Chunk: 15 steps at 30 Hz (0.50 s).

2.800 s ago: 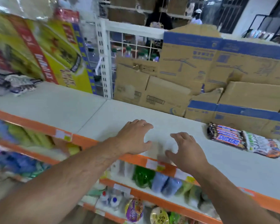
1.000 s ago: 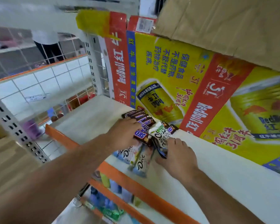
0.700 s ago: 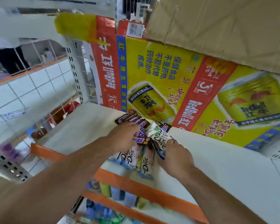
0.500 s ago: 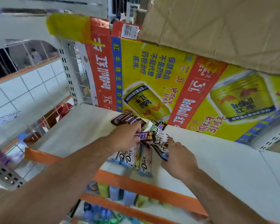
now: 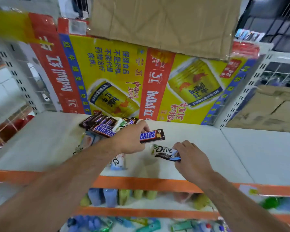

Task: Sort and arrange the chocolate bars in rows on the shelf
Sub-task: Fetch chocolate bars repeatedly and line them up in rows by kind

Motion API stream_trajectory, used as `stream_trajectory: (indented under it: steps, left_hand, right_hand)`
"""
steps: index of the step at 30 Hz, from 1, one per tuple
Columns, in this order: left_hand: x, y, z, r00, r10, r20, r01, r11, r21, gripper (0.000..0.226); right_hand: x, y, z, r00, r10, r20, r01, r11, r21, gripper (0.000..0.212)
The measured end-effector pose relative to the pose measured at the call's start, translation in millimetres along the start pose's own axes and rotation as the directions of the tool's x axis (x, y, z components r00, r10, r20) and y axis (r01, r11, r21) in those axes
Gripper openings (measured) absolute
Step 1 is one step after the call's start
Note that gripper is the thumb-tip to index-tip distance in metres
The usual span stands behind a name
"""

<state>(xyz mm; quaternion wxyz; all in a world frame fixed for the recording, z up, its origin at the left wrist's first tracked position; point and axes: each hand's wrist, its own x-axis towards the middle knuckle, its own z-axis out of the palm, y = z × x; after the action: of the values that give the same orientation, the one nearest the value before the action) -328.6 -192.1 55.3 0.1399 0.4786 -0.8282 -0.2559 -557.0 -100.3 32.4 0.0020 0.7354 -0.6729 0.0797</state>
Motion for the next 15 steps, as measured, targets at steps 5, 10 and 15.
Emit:
stream_trajectory:
  steps: [5,10,15]
  left_hand:
    - [15.6,66.4,39.7,0.992,0.117,-0.05,-0.114,0.992,0.052,0.041]
    - [24.1,158.1,102.0,0.97,0.214,-0.114,-0.216,0.976,0.0,0.04]
    - [37.9,257.1,166.8,0.966,0.242,-0.093,-0.246,0.969,-0.036,0.041]
  right_hand:
    - [-51.7,70.5,-14.8,0.997,0.056,-0.051,-0.055,0.998,0.012,0.04]
    - [-118.5,157.6,-31.6,0.994,0.093,-0.066,-0.092,0.996,0.018,0.04]
    - [-189.1,248.8,-55.3,0.986,0.144,-0.08,-0.142,0.989,0.027,0.04]
